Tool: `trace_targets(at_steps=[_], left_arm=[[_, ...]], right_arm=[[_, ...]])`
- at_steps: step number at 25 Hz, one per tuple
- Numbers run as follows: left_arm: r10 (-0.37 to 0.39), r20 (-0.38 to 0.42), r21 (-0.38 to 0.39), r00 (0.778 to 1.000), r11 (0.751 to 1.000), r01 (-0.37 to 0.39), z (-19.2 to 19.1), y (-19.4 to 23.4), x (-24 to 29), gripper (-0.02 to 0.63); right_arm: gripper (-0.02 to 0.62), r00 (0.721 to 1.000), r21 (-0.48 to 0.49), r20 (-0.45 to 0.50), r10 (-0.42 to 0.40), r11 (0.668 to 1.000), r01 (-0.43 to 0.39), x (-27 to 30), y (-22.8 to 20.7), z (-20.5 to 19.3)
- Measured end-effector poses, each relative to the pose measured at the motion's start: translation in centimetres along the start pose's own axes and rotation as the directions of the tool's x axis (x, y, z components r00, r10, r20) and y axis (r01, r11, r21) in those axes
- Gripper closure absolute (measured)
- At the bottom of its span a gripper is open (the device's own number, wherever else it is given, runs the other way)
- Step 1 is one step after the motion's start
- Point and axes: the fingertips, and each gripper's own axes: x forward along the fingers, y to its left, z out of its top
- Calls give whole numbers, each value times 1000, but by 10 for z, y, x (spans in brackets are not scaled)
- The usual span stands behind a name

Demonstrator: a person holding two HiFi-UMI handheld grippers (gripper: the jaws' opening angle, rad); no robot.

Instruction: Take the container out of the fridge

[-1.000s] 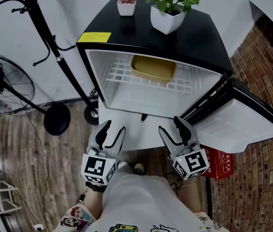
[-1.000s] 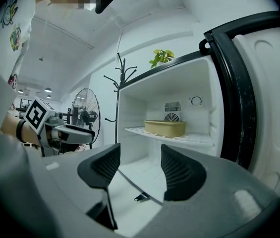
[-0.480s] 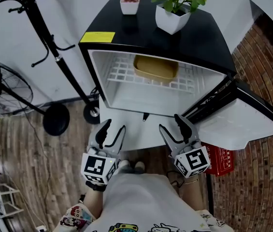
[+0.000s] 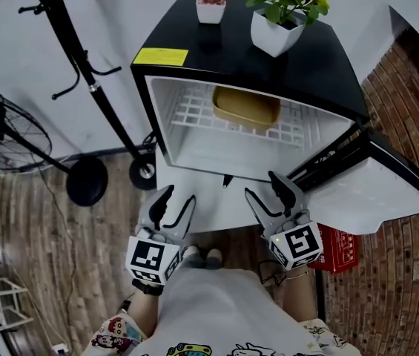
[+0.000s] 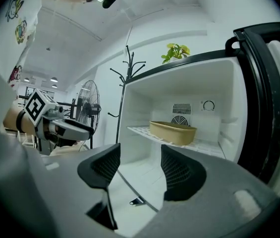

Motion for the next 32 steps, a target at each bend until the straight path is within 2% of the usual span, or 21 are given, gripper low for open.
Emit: trace_targets(at_steps=[12,24,32], left_arm=[[-5,-5,-10,1000,1000,5,2,-1,-1,411],[-27,-7,-27,1000,999,27,-6,-4,5,411],[-36,-8,-34,999,999,35,-9,-5,4,411]], right_arm=[[345,998,-185,-38,48,981,-55,38,0,13],[345,998,-298,-49,42,953,-54,65,-7,30],[345,994,-424,-109,4,904,-50,78,-21,35]])
